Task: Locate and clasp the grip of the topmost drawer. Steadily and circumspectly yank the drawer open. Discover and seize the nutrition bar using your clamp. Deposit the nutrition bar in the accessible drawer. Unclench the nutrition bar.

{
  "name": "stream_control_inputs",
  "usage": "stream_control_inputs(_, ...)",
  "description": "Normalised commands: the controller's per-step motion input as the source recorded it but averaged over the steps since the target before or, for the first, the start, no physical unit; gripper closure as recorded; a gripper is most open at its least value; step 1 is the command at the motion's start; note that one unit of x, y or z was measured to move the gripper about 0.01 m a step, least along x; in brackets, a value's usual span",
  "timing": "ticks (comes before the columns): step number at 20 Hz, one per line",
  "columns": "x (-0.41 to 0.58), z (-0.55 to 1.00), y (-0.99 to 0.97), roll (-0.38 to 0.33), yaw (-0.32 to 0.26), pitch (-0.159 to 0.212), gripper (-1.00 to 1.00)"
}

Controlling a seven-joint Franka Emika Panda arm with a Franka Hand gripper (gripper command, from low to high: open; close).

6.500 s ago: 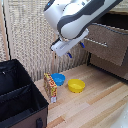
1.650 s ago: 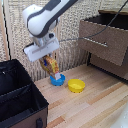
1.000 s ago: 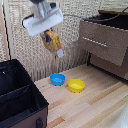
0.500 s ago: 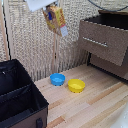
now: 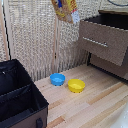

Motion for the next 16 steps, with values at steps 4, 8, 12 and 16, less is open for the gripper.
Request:
stream_control_inputs(4,0.0,0.68,-0.95,0.062,-0.023,0.131,1.0)
stream_control_inputs(8,0.0,0.65,-0.95,0.07,-0.02,0.117,1.0)
stream_control_inputs(12,0.001,0.61,-0.96,0.075,-0.016,0.084,1.0)
stream_control_inputs(16,0.031,0.53,-0.99,0.084,-0.003,0.024,1.0)
